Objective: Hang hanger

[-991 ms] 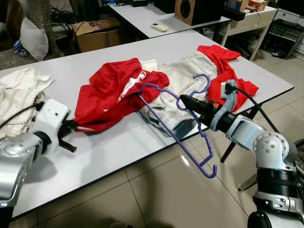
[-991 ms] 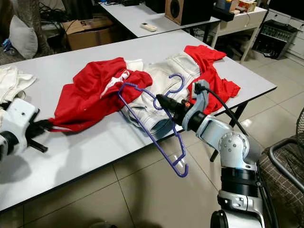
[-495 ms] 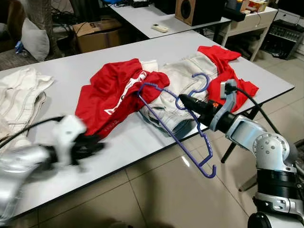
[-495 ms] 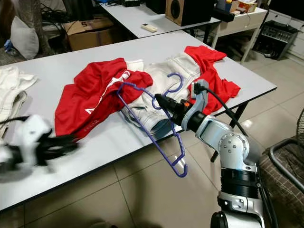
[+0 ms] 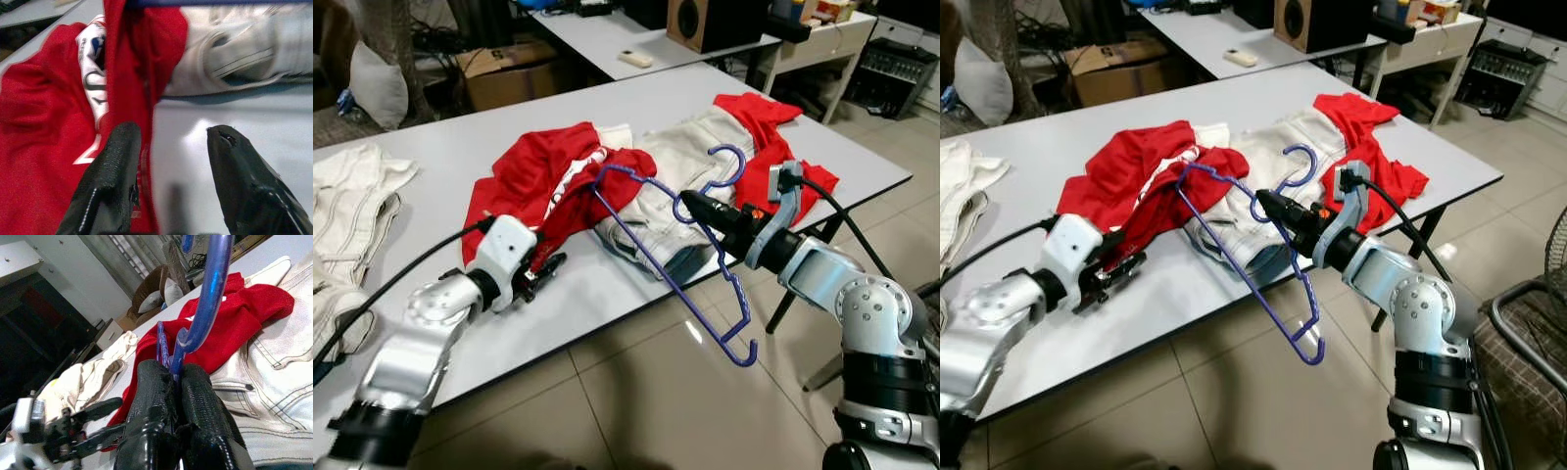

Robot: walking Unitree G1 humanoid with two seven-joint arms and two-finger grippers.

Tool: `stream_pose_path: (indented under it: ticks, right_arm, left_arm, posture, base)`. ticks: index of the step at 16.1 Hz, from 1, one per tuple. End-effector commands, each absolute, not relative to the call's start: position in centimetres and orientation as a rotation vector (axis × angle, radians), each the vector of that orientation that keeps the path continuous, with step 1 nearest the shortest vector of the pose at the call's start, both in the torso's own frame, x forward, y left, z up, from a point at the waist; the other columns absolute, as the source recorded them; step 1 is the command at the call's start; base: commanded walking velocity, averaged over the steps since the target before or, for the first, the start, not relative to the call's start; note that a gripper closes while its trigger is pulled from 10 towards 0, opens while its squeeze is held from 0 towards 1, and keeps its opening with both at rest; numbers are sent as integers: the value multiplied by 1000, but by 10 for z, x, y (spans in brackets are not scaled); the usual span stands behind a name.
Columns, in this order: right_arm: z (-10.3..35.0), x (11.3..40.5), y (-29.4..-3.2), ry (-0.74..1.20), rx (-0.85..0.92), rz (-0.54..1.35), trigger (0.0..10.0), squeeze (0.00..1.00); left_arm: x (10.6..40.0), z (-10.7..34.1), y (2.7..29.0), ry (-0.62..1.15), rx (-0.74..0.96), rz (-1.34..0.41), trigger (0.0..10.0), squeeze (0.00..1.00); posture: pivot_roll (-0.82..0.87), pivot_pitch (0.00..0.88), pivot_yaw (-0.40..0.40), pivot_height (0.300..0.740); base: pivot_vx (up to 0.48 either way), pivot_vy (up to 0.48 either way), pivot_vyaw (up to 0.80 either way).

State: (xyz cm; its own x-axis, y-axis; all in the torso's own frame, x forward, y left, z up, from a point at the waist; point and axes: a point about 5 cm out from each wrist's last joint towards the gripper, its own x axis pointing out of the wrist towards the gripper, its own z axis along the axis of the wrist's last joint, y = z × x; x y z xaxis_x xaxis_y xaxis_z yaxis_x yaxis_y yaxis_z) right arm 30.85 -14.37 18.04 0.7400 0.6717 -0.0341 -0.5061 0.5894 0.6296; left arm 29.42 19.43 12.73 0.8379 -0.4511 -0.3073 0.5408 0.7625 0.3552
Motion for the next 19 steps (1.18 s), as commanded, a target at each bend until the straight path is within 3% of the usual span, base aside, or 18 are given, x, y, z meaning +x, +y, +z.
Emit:
stream_pose_path:
  ticks: [1,3,6,12,13,14,19]
  right_arm:
    - [188,309,-142,239,644,715,10000,0]
    - [190,308,-141,226,649,721,10000,0]
    - [188,308,-142,224,645,709,10000,0]
    - [189,308,-143,216,645,710,10000,0]
    - [189,308,-143,213,645,712,10000,0]
    - [189,308,-143,211,644,712,10000,0]
    - [188,307,-144,210,642,712,10000,0]
  left_arm:
    - [300,116,199,219,594,-518,10000,0]
    - [307,113,209,184,692,-432,10000,0]
    - [309,121,219,128,688,-398,10000,0]
    - [305,100,235,222,726,-392,10000,0]
    - [304,94,237,255,709,-387,4235,0]
    - [304,89,239,277,702,-363,0,0]
    - [308,88,258,301,718,-238,0,0]
  posture:
    - [-66,0,74,740]
    - [-69,0,84,740]
    - [-70,0,91,740]
    - [-73,0,95,740]
    - [-73,0,95,740]
    - [-75,0,95,740]
    - [-83,0,102,740]
  base:
    - [0,0,0]
    - [0,0,0]
    - [0,0,0]
    - [0,0,0]
    - [0,0,0]
    - [0,0,0]
    - [0,0,0]
